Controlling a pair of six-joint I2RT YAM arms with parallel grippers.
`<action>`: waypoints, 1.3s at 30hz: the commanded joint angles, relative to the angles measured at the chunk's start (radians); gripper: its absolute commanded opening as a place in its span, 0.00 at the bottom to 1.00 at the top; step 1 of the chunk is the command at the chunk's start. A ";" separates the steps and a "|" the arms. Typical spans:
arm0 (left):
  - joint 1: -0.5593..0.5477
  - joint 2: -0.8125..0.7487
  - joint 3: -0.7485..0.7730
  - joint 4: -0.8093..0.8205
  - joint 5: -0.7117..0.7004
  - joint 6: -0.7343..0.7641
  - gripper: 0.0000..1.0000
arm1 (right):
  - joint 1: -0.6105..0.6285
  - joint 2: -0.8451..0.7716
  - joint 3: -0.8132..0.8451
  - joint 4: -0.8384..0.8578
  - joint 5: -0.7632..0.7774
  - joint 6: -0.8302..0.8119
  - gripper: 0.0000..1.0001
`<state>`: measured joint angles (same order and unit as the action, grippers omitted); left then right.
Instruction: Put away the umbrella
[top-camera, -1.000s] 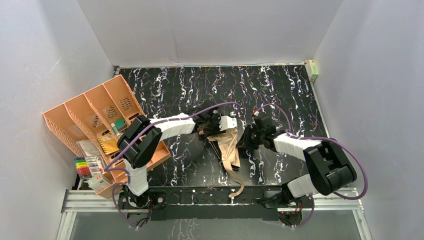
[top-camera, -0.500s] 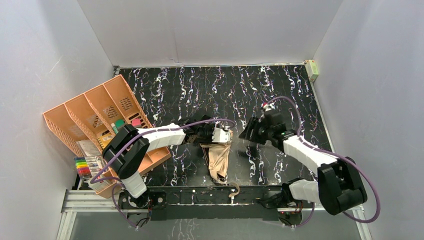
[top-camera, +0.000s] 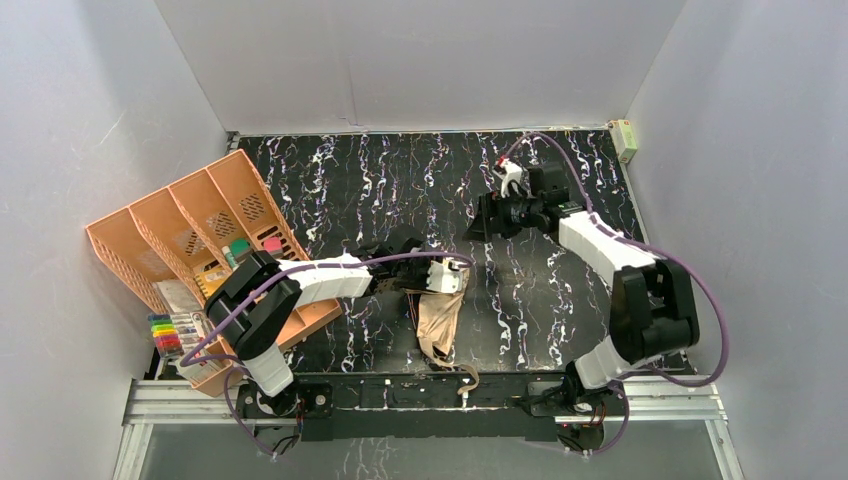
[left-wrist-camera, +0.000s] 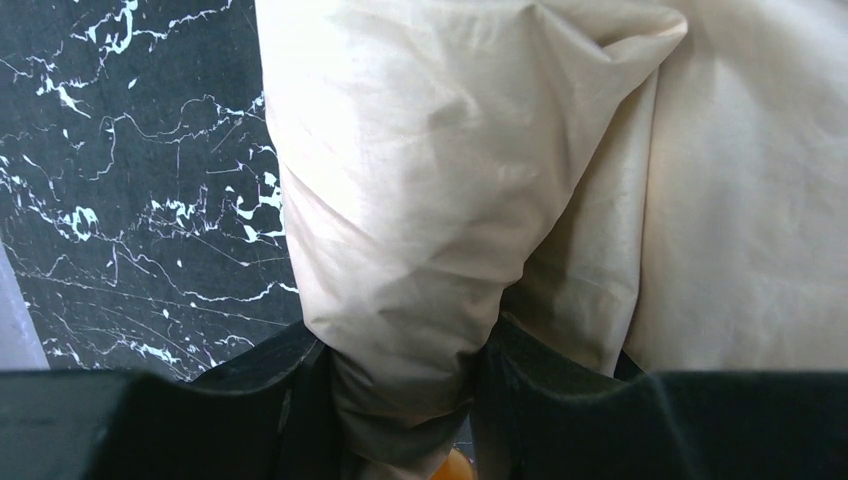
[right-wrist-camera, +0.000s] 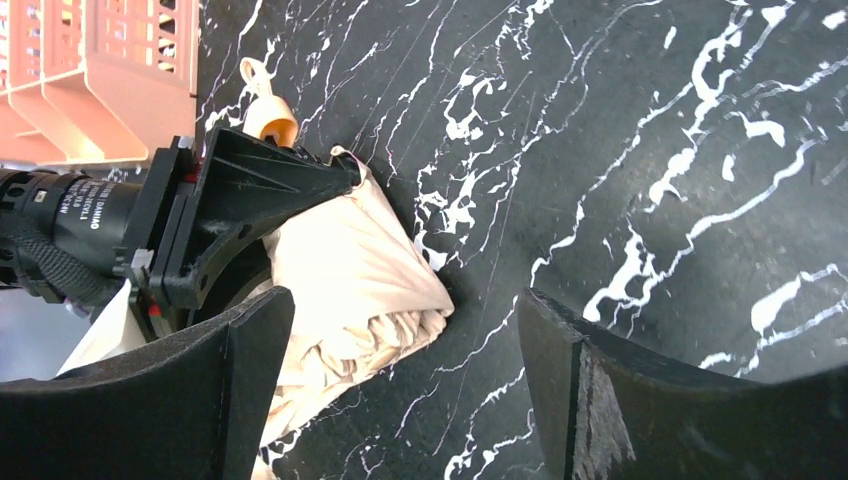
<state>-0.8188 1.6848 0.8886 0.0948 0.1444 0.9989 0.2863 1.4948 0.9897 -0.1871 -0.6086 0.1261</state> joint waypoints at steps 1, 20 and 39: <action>-0.010 -0.013 -0.020 0.022 0.013 0.031 0.00 | 0.031 0.085 0.098 -0.065 -0.105 -0.124 0.91; -0.011 -0.014 -0.023 0.019 0.021 0.046 0.00 | 0.196 0.326 0.242 -0.290 -0.051 -0.375 0.95; 0.013 -0.050 -0.027 0.006 0.029 0.026 0.00 | 0.217 0.371 0.242 -0.377 -0.046 -0.427 0.90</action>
<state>-0.8207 1.6829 0.8722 0.1116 0.1440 1.0286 0.4995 1.8561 1.2419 -0.5217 -0.6498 -0.2596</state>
